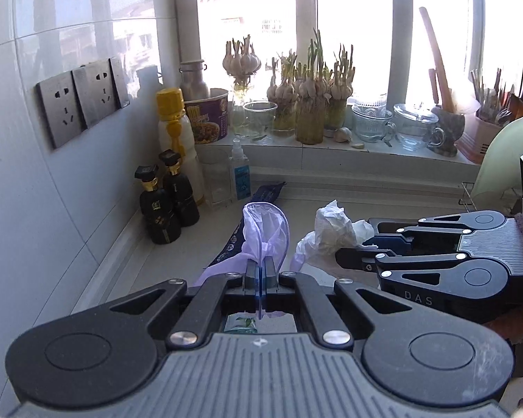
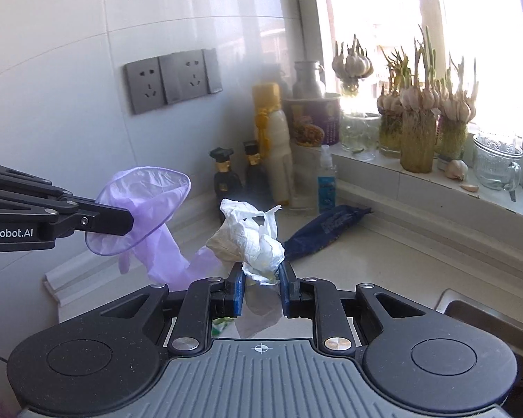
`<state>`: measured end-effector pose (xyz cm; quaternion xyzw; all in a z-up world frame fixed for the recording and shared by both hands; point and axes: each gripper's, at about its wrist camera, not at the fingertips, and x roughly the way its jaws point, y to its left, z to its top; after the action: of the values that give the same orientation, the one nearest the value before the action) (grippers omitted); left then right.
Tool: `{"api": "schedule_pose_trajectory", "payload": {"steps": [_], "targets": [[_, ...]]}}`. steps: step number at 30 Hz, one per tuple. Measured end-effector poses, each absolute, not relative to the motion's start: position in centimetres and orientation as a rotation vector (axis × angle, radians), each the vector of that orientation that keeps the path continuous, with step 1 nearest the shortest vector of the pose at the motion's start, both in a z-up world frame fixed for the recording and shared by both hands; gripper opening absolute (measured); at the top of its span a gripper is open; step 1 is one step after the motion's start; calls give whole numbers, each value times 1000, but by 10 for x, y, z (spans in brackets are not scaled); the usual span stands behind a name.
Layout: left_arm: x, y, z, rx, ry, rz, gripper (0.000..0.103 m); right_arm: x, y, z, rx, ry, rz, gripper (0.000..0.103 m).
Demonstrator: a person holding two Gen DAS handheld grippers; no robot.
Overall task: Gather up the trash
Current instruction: 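Carry the purple glove and white tissue down over the trash bin with both tools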
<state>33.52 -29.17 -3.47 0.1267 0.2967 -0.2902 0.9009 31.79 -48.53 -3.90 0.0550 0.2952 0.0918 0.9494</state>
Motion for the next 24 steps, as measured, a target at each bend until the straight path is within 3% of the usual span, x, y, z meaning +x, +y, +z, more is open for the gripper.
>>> {"api": "schedule_pose_trajectory", "payload": {"steps": [15, 24], "targets": [[262, -216, -33, 154, 711, -528, 1, 239, -398, -22, 104, 646, 278, 20], [223, -173, -56, 145, 757, -426, 1, 197, -339, -43, 62, 700, 345, 20]]}}
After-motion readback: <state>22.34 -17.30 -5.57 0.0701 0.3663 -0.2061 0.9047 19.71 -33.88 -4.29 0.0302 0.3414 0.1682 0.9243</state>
